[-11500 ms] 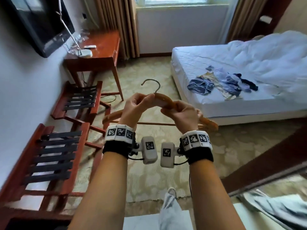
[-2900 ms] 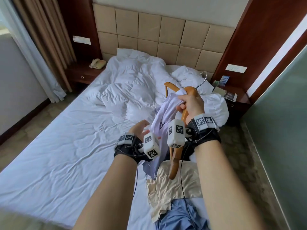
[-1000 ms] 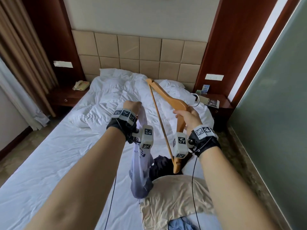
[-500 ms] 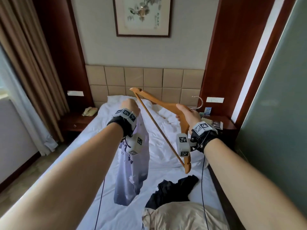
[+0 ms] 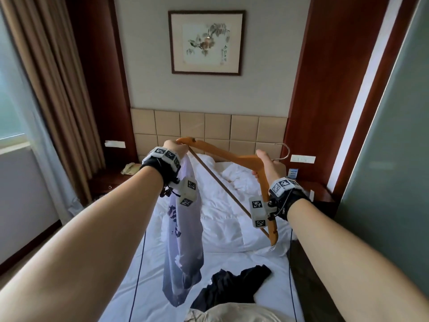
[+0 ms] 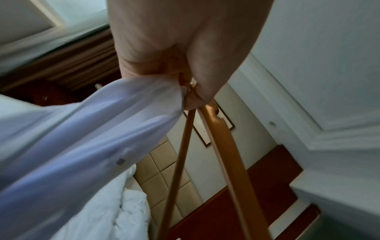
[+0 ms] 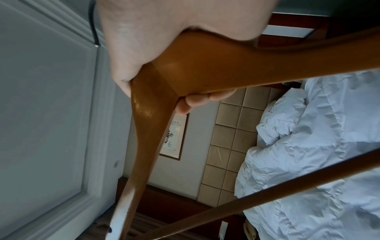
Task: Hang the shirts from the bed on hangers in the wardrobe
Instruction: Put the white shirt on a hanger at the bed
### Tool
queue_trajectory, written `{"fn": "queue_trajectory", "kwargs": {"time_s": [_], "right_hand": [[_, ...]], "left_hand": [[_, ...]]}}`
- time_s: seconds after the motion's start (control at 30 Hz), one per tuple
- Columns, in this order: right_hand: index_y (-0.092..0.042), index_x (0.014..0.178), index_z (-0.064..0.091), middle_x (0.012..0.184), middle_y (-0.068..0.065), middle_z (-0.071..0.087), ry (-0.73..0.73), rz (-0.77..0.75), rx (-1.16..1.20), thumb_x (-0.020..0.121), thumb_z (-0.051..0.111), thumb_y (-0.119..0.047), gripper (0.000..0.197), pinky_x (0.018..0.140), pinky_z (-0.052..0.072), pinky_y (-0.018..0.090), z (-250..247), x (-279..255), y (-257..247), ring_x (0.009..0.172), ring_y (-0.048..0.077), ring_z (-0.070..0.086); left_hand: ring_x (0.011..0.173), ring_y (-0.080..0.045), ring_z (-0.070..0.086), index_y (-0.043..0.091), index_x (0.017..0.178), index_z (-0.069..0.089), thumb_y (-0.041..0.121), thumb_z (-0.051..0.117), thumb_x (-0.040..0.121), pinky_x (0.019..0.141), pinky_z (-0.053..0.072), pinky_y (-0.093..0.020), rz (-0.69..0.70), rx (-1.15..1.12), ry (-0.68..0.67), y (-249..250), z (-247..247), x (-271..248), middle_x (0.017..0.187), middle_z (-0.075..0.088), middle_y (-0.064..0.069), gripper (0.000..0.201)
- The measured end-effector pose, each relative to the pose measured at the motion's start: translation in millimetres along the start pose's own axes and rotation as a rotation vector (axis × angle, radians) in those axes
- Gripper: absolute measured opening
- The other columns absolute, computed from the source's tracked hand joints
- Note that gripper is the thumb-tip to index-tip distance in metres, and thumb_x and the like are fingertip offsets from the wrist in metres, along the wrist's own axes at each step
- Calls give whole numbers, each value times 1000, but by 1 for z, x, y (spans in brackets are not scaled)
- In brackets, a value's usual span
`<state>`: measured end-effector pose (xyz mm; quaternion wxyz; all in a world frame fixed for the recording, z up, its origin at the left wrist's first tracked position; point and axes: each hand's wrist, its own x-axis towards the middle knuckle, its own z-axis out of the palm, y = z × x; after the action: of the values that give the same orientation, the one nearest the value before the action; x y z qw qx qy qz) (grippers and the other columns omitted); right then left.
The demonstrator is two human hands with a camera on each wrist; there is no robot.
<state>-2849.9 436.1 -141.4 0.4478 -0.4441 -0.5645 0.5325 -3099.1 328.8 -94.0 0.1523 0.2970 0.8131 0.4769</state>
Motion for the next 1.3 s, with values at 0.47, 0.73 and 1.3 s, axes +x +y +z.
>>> {"fn": "queue_trajectory", "kwargs": {"time_s": [0.47,0.73,1.3], "right_hand": [[-1,74,73,58,12,69,50,-22,38,76,69,-57,56,49,45,25,-69,10,-3,44,18,58],[-6,65,69,64,13,72,5,-83,-5,76,72,-55,50,52,47,23,-79,8,-14,52,18,64],[-14,85,66,70,8,67,-314,-289,-222,76,80,-4,19,67,55,35,-51,2,-56,65,23,63]], "left_hand": [[108,-27,65,10,117,69,6,59,87,93,51,-30,59,-270,215,43,22,-32,116,69,-12,32],[88,-19,62,21,109,70,8,61,84,78,49,-27,217,25,154,64,41,-48,96,67,-1,30],[86,-19,68,23,84,77,16,78,75,75,55,-26,529,357,50,98,66,-75,90,74,-2,12]]}}
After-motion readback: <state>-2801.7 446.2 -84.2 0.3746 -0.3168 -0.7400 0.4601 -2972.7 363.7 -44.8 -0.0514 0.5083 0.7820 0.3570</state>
